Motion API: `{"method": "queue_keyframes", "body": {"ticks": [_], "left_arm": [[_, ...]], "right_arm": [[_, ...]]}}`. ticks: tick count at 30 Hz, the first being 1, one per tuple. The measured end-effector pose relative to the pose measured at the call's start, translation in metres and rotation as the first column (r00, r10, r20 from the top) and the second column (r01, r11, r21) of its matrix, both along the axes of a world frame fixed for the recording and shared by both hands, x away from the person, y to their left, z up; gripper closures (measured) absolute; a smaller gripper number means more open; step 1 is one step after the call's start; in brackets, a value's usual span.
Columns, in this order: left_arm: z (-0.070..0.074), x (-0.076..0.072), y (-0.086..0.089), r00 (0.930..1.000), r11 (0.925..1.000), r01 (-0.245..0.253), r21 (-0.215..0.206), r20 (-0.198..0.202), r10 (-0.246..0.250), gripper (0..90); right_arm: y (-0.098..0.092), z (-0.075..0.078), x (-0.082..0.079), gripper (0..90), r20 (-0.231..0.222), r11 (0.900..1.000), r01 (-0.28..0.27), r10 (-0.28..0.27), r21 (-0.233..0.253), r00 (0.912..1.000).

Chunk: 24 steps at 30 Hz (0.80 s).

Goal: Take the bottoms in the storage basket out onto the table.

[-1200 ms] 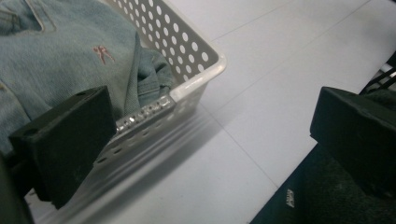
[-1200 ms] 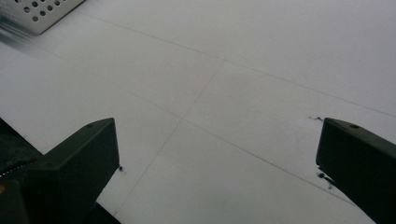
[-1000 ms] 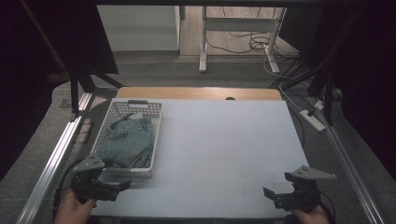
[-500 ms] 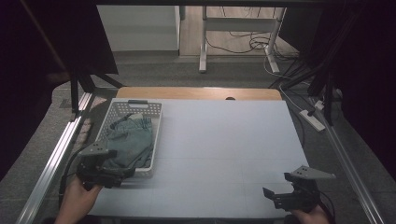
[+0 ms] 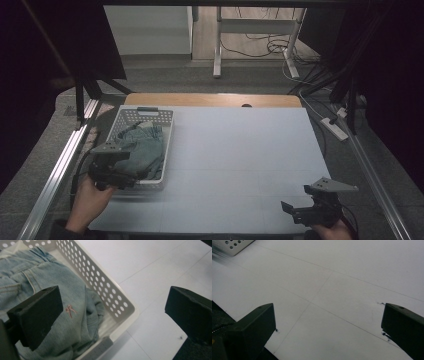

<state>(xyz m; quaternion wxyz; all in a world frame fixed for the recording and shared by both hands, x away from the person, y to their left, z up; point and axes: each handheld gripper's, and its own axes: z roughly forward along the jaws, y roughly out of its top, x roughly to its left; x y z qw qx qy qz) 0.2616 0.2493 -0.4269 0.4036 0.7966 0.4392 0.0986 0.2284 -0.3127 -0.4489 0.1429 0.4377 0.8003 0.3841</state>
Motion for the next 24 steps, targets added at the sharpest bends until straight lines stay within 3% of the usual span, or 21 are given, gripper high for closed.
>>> {"method": "queue_keyframes", "body": {"ticks": [10, 24], "left_arm": [[0.003, 0.024, 0.008, 0.9996, 0.9999, -0.012, 0.002, -0.025, 0.012, 0.6], [-0.001, 0.066, 0.023, 0.992, 0.9929, -0.109, 0.049, -0.06, 0.111, 0.2]], "right_arm": [[0.0, 0.0, 0.0, 0.0, -0.001, 1.0, -0.006, 0.006, 0.0, 1.0], [0.0, 0.0, 0.0, 0.0, -0.003, 1.0, -0.008, 0.008, -0.006, 1.0]]}}
